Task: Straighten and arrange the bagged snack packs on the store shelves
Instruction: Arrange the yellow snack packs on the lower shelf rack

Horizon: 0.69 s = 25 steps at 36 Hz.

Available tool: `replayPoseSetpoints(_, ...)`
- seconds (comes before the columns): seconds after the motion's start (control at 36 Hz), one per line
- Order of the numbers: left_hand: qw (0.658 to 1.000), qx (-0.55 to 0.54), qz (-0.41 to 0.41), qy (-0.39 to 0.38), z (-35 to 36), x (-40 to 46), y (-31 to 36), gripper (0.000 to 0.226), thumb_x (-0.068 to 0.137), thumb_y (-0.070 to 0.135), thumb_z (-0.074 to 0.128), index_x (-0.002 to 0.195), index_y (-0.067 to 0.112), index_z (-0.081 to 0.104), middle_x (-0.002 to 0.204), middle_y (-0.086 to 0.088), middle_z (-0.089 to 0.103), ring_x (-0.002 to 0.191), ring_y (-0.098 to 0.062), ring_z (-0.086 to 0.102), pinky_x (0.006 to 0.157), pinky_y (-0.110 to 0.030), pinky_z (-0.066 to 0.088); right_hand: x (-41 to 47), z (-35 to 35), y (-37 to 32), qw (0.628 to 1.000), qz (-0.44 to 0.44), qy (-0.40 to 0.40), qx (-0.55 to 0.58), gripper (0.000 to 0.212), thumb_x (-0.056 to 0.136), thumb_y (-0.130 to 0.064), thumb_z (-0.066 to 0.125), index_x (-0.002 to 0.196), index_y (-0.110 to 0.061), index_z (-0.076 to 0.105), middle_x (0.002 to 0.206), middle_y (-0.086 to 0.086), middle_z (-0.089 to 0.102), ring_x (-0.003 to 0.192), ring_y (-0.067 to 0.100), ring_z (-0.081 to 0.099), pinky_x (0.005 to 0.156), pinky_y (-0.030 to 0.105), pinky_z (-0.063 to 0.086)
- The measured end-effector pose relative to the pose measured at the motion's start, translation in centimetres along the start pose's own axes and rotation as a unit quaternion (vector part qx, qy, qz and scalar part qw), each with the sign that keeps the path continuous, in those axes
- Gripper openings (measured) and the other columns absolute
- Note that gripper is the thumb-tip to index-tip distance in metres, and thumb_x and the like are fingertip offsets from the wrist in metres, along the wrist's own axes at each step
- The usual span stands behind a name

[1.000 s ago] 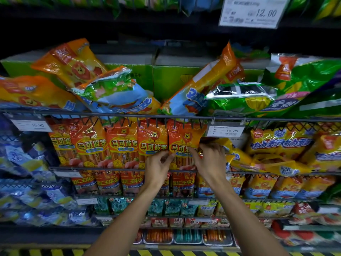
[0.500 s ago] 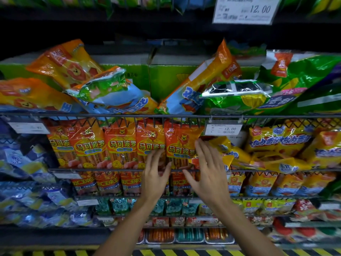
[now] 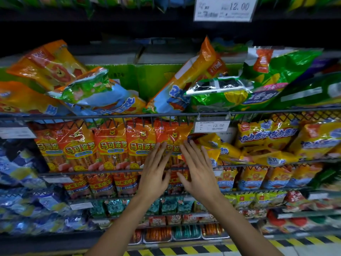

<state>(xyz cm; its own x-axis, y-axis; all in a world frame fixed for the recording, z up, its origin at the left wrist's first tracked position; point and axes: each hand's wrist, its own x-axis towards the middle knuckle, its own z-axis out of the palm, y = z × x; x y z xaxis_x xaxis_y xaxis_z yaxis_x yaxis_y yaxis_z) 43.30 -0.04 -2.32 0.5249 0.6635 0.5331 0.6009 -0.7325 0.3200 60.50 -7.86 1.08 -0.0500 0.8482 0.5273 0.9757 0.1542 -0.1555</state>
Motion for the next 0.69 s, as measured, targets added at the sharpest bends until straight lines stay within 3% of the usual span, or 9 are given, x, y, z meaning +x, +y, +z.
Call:
replayPoseSetpoints(0.14, 0.999, -0.032, -0.003, 0.014, 0.9, -0.4, 0.7, 0.055, 0.097, 0.019, 0.068, 0.149, 0.019, 0.049, 0.159, 0.005, 0.037, 0.148, -0.022, 0.030, 0.121, -0.046, 0.031, -4.0, -1.8, 3.1, 0.994, 0.022, 0.099, 0.050, 0.073, 0.098, -0.030, 0.068, 0.159, -0.012, 0.031, 0.166, -0.002, 0.028, 0.155, 0.018, 0.024, 0.126, 0.052, 0.019)
replayPoseSetpoints(0.25, 0.979, -0.146, -0.126, -0.062, 1.4, -0.5, 2.8, 0.061, 0.100, 0.041, 0.059, 0.155, 0.023, 0.038, 0.154, 0.020, 0.028, 0.146, -0.002, 0.024, 0.123, -0.028, 0.023, -7.0, -2.6, 6.1, 0.956, 0.209, 0.110, 0.176, 0.082, 0.094, -0.032, 0.070, 0.160, -0.033, 0.021, 0.165, -0.019, 0.019, 0.154, 0.003, 0.014, 0.122, 0.039, 0.024)
replayPoseSetpoints(0.28, 0.967, -0.178, -0.163, -0.084, 1.8, -0.4, 3.1, 0.066, 0.098, 0.048, 0.060, 0.155, 0.026, 0.036, 0.155, 0.020, 0.026, 0.146, -0.001, 0.022, 0.123, -0.027, 0.021, -7.3, -2.6, 6.9, 0.940, 0.249, 0.108, 0.205, 0.081, 0.094, -0.032, 0.069, 0.159, -0.037, 0.021, 0.165, -0.020, 0.020, 0.154, 0.002, 0.013, 0.122, 0.040, 0.025)
replayPoseSetpoints(0.33, 0.951, -0.220, -0.193, -0.100, 2.4, 0.3, 3.8, 0.071, 0.093, 0.065, 0.059, 0.150, 0.028, 0.043, 0.157, 0.013, 0.040, 0.146, -0.007, 0.036, 0.121, -0.035, 0.034, -7.4, -2.6, 8.6, 0.923, 0.291, 0.108, 0.229, 0.072, 0.096, -0.033, 0.067, 0.157, -0.035, 0.029, 0.163, -0.012, 0.030, 0.153, 0.010, 0.022, 0.121, 0.047, 0.032)
replayPoseSetpoints(0.39, 0.944, -0.248, -0.199, -0.085, 2.7, 0.9, 4.7, 0.058, 0.091, 0.060, 0.065, 0.135, 0.024, 0.056, 0.134, 0.008, 0.062, 0.123, 0.001, 0.056, 0.104, -0.028, 0.049, -7.1, -2.7, 10.2, 0.928, 0.290, 0.098, 0.212, 0.061, 0.098, -0.033, 0.065, 0.153, -0.028, 0.039, 0.155, -0.002, 0.043, 0.147, 0.019, 0.036, 0.114, 0.052, 0.041)
replayPoseSetpoints(0.47, 0.939, -0.267, -0.211, -0.047, 3.1, 1.4, 5.8, 0.030, 0.090, 0.036, 0.075, 0.115, 0.024, 0.063, 0.112, 0.008, 0.068, 0.102, 0.010, 0.060, 0.085, -0.008, 0.047, -6.3, -3.3, 11.0, 0.938, 0.271, 0.077, 0.203, 0.052, 0.099, -0.033, 0.064, 0.147, -0.028, 0.047, 0.140, -0.004, 0.058, 0.133, 0.017, 0.052, 0.105, 0.047, 0.050)
replayPoseSetpoints(0.53, 0.940, -0.266, -0.212, -0.037, 3.2, 1.5, 6.0, 0.031, 0.088, 0.041, 0.074, 0.112, 0.026, 0.063, 0.108, 0.009, 0.068, 0.101, 0.006, 0.061, 0.084, -0.011, 0.048, -5.6, -3.8, 10.5, 0.939, 0.239, 0.046, 0.244, 0.049, 0.098, -0.031, 0.066, 0.144, -0.033, 0.049, 0.124, -0.016, 0.063, 0.113, 0.002, 0.060, 0.091, 0.036, 0.056)
replayPoseSetpoints(0.58, 0.938, -0.271, -0.216, -0.023, 3.4, 1.6, 6.0, 0.029, 0.087, 0.038, 0.075, 0.111, 0.027, 0.064, 0.106, 0.009, 0.069, 0.100, 0.004, 0.062, 0.084, -0.011, 0.048, -5.1, -3.7, 10.0, 0.948, 0.205, -0.004, 0.242, 0.052, 0.096, -0.037, 0.068, 0.144, -0.038, 0.047, 0.120, -0.020, 0.063, 0.102, -0.003, 0.062, 0.082, 0.029, 0.058)
replayPoseSetpoints(0.69, 0.942, -0.255, -0.217, 0.005, 3.5, 2.0, 6.4, 0.026, 0.087, 0.029, 0.079, 0.109, 0.025, 0.066, 0.103, 0.008, 0.069, 0.097, 0.003, 0.062, 0.082, -0.010, 0.048, -4.5, -2.1, 9.9, 0.960, 0.195, -0.044, 0.194, 0.065, 0.092, -0.052, 0.068, 0.149, -0.031, 0.046, 0.133, -0.009, 0.064, 0.111, 0.011, 0.064, 0.085, 0.032, 0.059)
